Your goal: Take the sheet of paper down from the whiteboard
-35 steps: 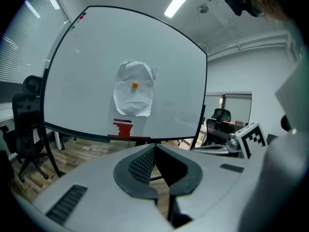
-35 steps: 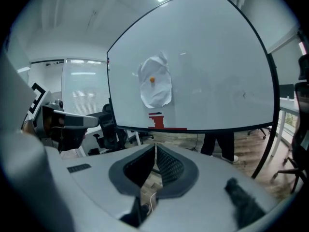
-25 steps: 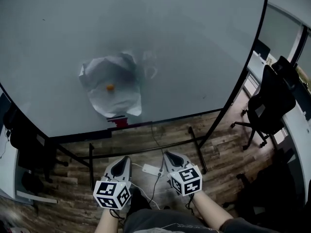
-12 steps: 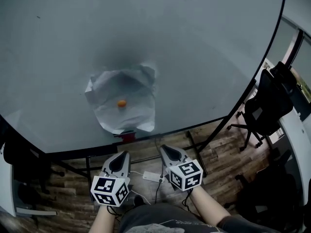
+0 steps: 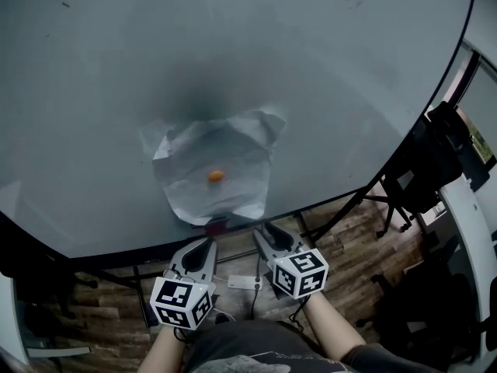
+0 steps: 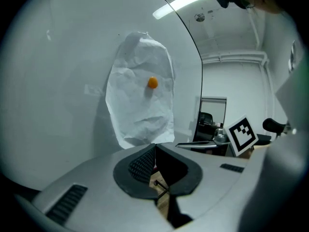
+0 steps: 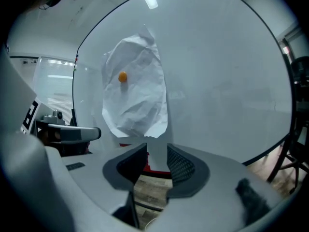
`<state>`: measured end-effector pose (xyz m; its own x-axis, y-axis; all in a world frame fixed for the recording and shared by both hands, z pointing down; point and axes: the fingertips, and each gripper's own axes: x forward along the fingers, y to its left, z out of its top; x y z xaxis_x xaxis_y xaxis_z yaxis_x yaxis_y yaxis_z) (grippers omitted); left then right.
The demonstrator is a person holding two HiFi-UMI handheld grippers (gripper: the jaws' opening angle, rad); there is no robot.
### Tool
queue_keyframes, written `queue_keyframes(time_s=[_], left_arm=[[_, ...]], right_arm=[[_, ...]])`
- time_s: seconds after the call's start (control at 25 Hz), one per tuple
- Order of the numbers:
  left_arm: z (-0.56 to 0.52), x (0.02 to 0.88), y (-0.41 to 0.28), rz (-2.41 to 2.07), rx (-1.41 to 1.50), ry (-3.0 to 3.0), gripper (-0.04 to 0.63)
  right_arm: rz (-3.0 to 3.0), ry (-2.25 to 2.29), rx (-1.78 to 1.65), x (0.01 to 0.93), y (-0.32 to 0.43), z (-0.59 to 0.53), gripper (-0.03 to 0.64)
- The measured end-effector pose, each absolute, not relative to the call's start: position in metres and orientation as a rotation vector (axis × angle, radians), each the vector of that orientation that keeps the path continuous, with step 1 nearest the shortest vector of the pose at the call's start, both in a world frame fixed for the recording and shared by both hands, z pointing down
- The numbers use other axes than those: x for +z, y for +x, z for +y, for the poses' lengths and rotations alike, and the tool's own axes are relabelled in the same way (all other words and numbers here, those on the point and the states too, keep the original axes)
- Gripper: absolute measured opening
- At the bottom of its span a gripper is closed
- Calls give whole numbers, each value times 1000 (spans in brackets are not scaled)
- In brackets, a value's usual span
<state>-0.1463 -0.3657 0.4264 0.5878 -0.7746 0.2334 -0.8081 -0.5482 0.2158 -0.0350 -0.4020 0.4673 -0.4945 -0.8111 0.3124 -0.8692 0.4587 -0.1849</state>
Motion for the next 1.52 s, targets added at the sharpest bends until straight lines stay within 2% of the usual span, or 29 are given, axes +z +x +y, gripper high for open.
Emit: queue_keyframes(time_s=[0.24,0.6,0.72,0.8,0.88,1.28,1.52], left_arm=[[-376,424,-154,-1257,158,2547,14],[-385,419,-149,-1373,156,2492,15],[-388,414,-146,-1437,142,2464,14],[-391,411,-144,-1481,133,2445,14],[-394,407,-144,-1526,125,2429,15],[-412,376,-144,-1843,202,2388,15],[-420,354,-138,-1909,128,2364,15]], right_arm=[[-2546,1536,502,459,-45,-419,146],[-2623,1423,412,446,-43,-436,143],[-2660,1339,423,448,-46,-437,121],[-2683,1298,422,449,-47,-437,70],[-2708,1270,418,448,-47,-439,48],[-2775,1116,394,442,-43,-445,25],[-2791,1068,417,445,-42,-444,25]])
